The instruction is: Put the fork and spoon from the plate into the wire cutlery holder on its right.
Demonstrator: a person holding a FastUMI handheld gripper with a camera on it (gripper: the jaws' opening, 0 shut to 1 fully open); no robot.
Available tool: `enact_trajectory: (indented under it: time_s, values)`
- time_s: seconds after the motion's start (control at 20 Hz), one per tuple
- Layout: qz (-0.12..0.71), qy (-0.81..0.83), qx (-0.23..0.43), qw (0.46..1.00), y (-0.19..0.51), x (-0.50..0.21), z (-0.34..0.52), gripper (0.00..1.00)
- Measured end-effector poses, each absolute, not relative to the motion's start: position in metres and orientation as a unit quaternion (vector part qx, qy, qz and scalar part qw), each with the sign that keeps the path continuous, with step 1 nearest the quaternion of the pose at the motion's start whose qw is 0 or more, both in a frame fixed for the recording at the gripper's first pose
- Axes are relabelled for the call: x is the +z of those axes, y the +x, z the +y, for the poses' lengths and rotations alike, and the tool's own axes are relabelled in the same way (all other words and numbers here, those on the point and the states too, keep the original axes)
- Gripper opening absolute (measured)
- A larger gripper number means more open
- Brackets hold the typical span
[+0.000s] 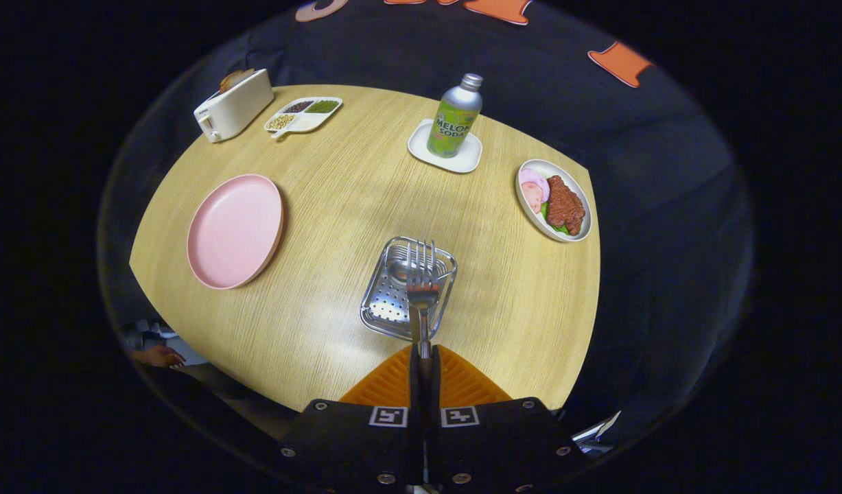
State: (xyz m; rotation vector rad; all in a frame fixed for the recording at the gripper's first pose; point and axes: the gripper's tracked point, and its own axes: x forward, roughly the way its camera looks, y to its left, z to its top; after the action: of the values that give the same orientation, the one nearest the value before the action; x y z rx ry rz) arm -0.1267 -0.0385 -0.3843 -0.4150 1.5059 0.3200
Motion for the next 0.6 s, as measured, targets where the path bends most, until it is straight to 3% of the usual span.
enact_trajectory:
  time_s: [0.6]
  values:
    - [0.699,-0.193,0.164,0.669,-0.119,-0.403,-0.035,0.09]
